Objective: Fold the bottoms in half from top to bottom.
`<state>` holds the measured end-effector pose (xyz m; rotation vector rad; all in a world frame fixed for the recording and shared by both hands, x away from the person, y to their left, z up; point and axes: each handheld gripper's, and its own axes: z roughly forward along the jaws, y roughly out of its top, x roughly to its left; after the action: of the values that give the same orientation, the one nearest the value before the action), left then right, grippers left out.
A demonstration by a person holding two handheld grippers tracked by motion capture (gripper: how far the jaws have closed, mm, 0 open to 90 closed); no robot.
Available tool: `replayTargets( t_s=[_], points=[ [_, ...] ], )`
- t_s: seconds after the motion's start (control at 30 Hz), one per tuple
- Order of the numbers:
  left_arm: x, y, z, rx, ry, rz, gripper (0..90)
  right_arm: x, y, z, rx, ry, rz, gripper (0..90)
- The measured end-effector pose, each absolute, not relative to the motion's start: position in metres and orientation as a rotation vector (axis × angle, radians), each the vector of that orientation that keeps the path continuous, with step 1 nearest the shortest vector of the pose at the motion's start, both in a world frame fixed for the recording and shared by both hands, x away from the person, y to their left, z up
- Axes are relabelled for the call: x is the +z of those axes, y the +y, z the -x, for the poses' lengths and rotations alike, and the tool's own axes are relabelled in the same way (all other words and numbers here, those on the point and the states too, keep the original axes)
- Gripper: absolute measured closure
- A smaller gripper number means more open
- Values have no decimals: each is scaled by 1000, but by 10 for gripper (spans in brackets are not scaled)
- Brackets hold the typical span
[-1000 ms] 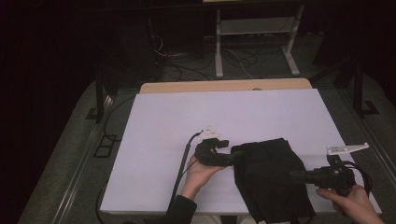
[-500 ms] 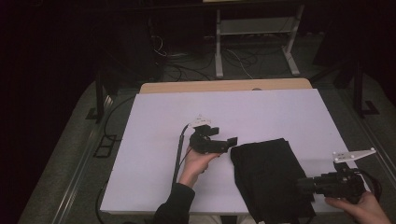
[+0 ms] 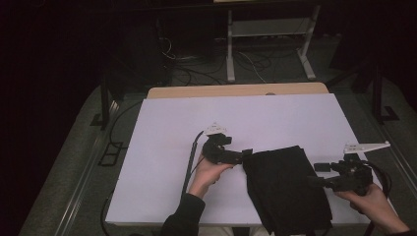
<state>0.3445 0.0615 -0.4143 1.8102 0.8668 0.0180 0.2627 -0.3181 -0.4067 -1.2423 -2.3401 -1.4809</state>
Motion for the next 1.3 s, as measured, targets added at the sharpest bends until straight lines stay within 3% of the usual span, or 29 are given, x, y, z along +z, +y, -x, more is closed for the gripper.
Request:
replayTargets(
  t_s=[0.1, 0.27, 1.3],
  points=[
    [-415, 62, -345, 21, 869, -1812, 0, -407, -316, -271, -1463, -2367, 1239, 30],
    [-415, 62, -346, 27, 871, -1819, 0, -407, -313, -282, -1426, -2417, 1244, 7],
    [-424, 53, -345, 35, 855, -1894, 0, -409, -324, -334, -1412, -2428, 1330, 7]
  ],
)
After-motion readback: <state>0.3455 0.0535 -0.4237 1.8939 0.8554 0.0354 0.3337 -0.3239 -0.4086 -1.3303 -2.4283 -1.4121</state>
